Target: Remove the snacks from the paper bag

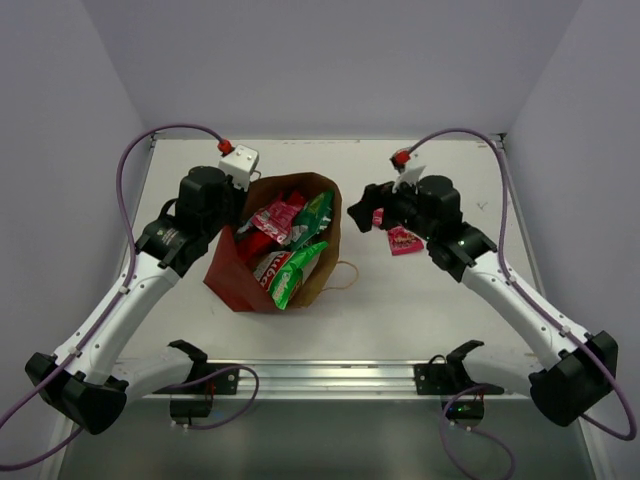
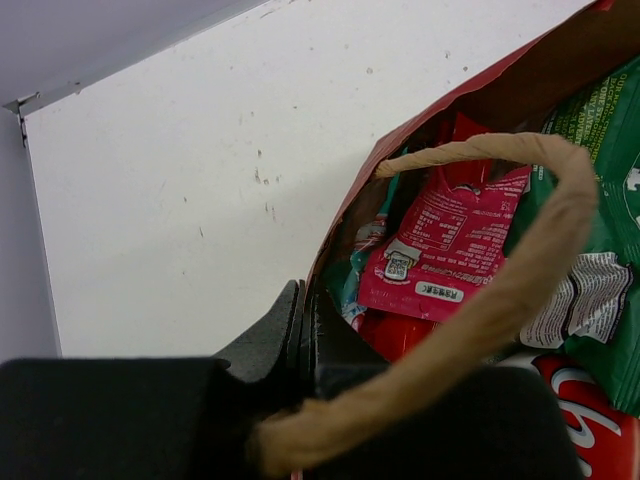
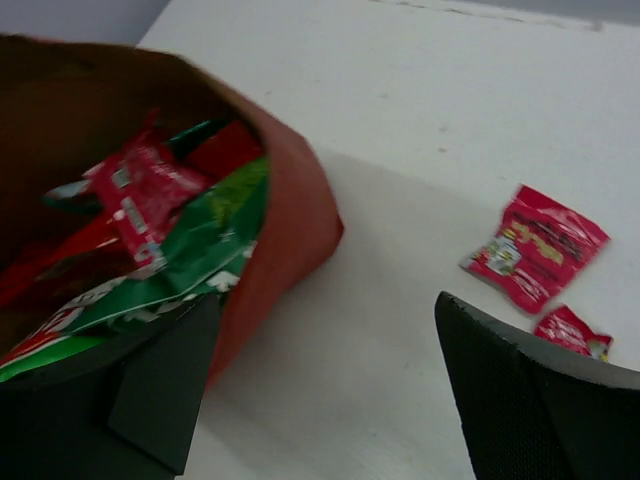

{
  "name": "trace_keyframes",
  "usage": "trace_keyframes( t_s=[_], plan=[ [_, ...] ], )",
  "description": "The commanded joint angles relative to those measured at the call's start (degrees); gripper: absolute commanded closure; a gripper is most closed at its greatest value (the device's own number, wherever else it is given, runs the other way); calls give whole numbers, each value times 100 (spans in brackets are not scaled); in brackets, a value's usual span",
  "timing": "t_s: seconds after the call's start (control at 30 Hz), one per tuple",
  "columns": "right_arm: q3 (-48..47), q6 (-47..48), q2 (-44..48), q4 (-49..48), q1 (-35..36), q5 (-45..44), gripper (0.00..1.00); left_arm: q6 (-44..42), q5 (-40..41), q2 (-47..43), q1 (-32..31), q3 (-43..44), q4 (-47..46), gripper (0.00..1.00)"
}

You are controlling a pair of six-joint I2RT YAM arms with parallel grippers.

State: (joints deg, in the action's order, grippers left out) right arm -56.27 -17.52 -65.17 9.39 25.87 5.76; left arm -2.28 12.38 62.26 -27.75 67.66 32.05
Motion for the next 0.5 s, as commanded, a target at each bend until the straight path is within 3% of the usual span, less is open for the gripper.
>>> trace_keyframes(
  t_s=[0.0,0.2,0.47],
  plan=[
    [-471,1064,-66,-560,664,539,9,35,-69,-223,6,239,-823,100],
    [-1482,1997,-1243,-578,1587,1050,5,61,-148,-214,6,257,-806,100],
    [-2405,2332,-2692,-517,1869,1288,4,114,-236,-241,15,283,-797,100]
  ],
)
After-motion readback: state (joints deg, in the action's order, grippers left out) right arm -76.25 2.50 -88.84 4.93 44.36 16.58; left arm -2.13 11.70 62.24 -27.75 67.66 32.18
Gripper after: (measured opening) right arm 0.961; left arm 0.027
